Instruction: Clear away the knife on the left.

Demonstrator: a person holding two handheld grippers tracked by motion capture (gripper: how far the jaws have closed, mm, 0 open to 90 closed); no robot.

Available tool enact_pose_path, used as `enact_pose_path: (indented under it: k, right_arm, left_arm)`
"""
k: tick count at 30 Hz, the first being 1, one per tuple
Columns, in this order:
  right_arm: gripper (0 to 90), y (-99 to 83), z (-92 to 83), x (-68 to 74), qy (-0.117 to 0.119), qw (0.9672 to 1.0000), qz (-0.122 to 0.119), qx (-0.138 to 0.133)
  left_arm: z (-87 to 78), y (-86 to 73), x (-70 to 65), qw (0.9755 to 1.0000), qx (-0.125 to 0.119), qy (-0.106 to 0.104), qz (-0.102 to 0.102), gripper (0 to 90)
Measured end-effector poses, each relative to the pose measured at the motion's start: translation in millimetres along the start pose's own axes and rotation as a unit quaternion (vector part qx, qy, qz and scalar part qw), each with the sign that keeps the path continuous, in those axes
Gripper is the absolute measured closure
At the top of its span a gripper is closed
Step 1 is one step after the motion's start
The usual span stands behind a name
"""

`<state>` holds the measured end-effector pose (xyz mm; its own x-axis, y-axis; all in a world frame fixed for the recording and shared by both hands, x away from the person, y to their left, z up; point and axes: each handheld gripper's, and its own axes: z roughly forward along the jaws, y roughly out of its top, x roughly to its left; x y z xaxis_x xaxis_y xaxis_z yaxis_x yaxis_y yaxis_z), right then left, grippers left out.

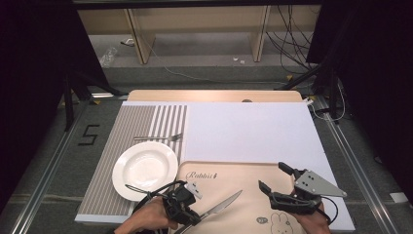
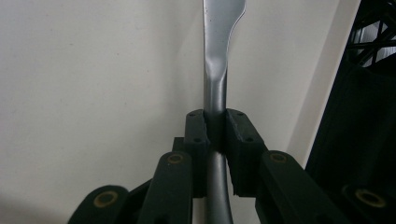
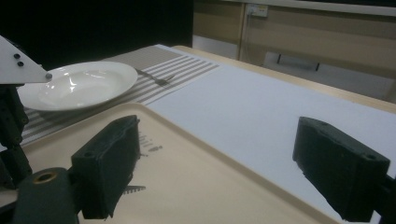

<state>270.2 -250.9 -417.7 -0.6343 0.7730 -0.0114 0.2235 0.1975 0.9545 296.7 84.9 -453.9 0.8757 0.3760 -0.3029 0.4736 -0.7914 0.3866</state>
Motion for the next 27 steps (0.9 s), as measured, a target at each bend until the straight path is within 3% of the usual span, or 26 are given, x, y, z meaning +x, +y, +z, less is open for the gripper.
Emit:
enact_pose_path:
  k: [17, 19, 20, 21, 22, 23, 27]
  right_arm:
    - [15.6, -0.2, 0.6, 0.3, 0.002, 1.0000, -0.002, 0.001]
    - [15.6, -0.3, 0.7, 0.3, 0.002, 1.0000, -0.002, 0.004]
    - [15.6, -0.4, 0.9, 0.4, 0.003, 1.0000, -0.002, 0.003]
    - [15.6, -0.2, 0.8, 0.6, 0.003, 1.0000, -0.001, 0.002]
    - [15.6, -0.2, 0.8, 0.6, 0.003, 1.0000, -0.001, 0.002]
    - [15.7, -0.2, 0.6, 0.5, 0.003, 1.0000, -0.002, 0.005]
    - [15.6, -0.3, 0.9, 0.5, 0.003, 1.0000, -0.002, 0.003]
  left_arm:
    - [10.5, 1.6, -5.4, 0.9993, 0.023, 0.030, 0.006, 77.8]
    - [9.5, 3.1, -6.5, 0.9993, 0.024, 0.029, 0.004, 61.5]
    - [8.7, 4.5, -7.3, 0.9991, 0.022, 0.036, 0.003, 61.5]
    - [7.9, 5.5, -7.7, 0.9990, 0.021, 0.040, 0.005, 51.8]
    - [7.0, 6.4, -8.1, 0.9990, 0.017, 0.041, 0.006, 51.8]
    - [5.5, 7.7, -8.8, 0.9989, 0.012, 0.045, 0.007, 43.1]
    - [-0.3, 10.3, -10.5, 0.9982, -0.003, 0.056, 0.023, 37.3]
